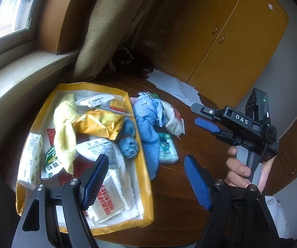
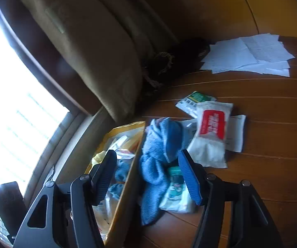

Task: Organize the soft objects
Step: 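Grasp the white red-printed wet-wipes pack with the right gripper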

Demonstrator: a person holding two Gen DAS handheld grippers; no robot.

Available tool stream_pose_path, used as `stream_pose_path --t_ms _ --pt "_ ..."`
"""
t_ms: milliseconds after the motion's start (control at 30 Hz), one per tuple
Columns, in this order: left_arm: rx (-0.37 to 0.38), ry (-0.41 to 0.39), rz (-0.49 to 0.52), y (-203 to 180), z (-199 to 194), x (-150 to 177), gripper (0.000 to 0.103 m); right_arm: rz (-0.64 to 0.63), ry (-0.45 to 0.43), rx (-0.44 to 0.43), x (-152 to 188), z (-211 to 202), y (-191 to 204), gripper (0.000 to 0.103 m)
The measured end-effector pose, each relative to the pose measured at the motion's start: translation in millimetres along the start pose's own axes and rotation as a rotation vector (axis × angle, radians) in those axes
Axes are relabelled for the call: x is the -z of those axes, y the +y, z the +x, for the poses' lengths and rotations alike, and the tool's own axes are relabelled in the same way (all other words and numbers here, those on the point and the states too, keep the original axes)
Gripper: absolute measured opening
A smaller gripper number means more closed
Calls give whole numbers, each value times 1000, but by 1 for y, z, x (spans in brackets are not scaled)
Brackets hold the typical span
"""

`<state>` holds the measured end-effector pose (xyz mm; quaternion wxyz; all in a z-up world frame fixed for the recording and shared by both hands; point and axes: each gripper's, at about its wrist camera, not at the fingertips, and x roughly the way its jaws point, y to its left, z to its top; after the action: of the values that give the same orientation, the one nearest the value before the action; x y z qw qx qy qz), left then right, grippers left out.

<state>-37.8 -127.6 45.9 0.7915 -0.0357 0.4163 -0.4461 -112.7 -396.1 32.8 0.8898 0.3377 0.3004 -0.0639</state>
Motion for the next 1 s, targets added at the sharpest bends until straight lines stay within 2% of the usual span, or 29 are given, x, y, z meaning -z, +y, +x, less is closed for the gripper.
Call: stream_pose_path --t_ms 200,333,433,533,667,733,767,800,933,1000 --pt "20 20 21 -20 15 -2 79 111 18 81 -18 -4 -48 62" --pt "29 38 21 -30 25 -3 79 152 73 120 -25 19 -63 62" --pt "16 39 26 -35 29 -5 79 182 103 115 -33 41 -68 62" --pt "10 39 28 -39 31 -10 79 211 119 155 -36 59 -71 62" --pt "-25 35 49 -43 36 -17 79 203 123 184 -34 74 -72 62" --pt "-47 47 57 -44 43 -22 79 210 137 193 -29 81 -75 59" --pt "-59 57 61 -45 46 -24 79 209 141 180 -28 82 -75 52" --pt "-74 66 64 -46 50 -26 79 211 141 162 -27 81 -74 46" --pt "-112 105 89 -53 69 -39 79 166 113 182 -25 61 -65 45" --pt "-155 134 119 -57 79 -45 79 133 100 183 -21 49 -64 44"
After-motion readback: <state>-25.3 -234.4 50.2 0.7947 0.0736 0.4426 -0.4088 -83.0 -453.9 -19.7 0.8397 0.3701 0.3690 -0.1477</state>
